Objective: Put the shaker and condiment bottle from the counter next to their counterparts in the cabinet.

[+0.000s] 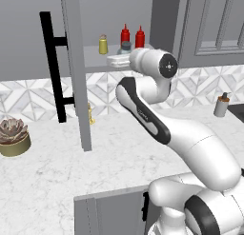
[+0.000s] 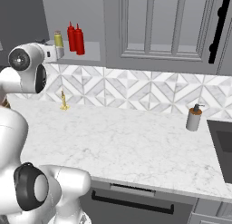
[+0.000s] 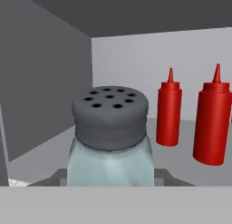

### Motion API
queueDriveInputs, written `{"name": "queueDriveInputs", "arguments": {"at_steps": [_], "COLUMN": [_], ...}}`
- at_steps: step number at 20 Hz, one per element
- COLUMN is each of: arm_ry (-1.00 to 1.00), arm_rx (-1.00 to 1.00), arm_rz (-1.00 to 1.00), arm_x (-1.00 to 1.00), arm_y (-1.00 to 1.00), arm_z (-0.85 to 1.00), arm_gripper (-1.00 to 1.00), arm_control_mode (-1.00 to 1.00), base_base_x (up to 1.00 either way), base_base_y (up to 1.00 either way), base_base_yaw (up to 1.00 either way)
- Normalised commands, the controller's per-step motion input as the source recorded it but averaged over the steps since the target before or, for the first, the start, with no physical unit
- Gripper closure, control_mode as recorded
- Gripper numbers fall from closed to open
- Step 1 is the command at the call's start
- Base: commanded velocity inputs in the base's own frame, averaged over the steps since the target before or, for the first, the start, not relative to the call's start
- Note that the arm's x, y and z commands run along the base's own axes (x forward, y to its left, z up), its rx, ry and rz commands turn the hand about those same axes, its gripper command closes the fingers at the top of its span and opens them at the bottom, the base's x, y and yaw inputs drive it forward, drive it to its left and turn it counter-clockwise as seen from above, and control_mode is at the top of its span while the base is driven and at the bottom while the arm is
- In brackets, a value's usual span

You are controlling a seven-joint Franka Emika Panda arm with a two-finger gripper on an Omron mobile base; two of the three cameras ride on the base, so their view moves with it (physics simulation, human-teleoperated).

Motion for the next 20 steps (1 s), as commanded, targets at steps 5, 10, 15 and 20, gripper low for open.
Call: {"name": "queueDriveInputs", "arguments": {"at_steps": [5,10,15,20], "arm_ry": [0.00,0.01,0.00,0.00], "arm_rx": [0.00,0.00,0.01,0.03], "arm_rz": [-0.07,-0.04,0.00,0.00], "arm_x": [0.20,0.33,0.33,0.30], "arm_y": [0.15,0.12,0.03,0.00], "arm_z": [0.04,0.00,0.00,-0.05], "arm_gripper": [1.00,1.00,1.00,1.00], "arm_control_mode": [-1.00,-1.00,-1.00,-1.00], "base_base_x": [0.00,0.00,0.00,0.00], "base_base_y": [0.00,0.00,0.00,0.00], "base_base_yaw": [0.00,0.00,0.00,0.00]}}
